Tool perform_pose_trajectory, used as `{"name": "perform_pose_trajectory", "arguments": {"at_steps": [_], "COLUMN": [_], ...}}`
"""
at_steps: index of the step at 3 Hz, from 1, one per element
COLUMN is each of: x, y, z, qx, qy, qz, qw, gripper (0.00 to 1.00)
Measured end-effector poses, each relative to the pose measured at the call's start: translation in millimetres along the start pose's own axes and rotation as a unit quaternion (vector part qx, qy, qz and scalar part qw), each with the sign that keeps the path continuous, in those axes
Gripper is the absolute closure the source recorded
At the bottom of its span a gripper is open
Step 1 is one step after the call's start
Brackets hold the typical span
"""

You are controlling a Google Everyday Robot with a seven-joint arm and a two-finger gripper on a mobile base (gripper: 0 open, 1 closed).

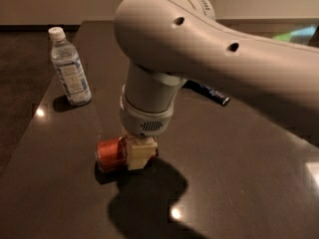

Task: Pick coke can

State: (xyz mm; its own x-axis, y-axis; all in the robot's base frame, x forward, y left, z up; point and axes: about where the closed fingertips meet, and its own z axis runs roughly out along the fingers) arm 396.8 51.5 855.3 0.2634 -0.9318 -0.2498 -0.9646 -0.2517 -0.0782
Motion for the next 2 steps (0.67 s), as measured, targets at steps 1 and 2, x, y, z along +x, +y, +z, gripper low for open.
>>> {"name": "perform_pose_trajectory", "arguments": {"at_steps": [1, 2], "x": [3, 13], "y": [-3, -6], "z": [-22, -61], "qx": [0.007, 0.02], "qy": [-0.02, -0.049], "qz": [0.005, 0.011], "qw": [0.9998, 0.9985], "gripper": [0.82, 1.0]}}
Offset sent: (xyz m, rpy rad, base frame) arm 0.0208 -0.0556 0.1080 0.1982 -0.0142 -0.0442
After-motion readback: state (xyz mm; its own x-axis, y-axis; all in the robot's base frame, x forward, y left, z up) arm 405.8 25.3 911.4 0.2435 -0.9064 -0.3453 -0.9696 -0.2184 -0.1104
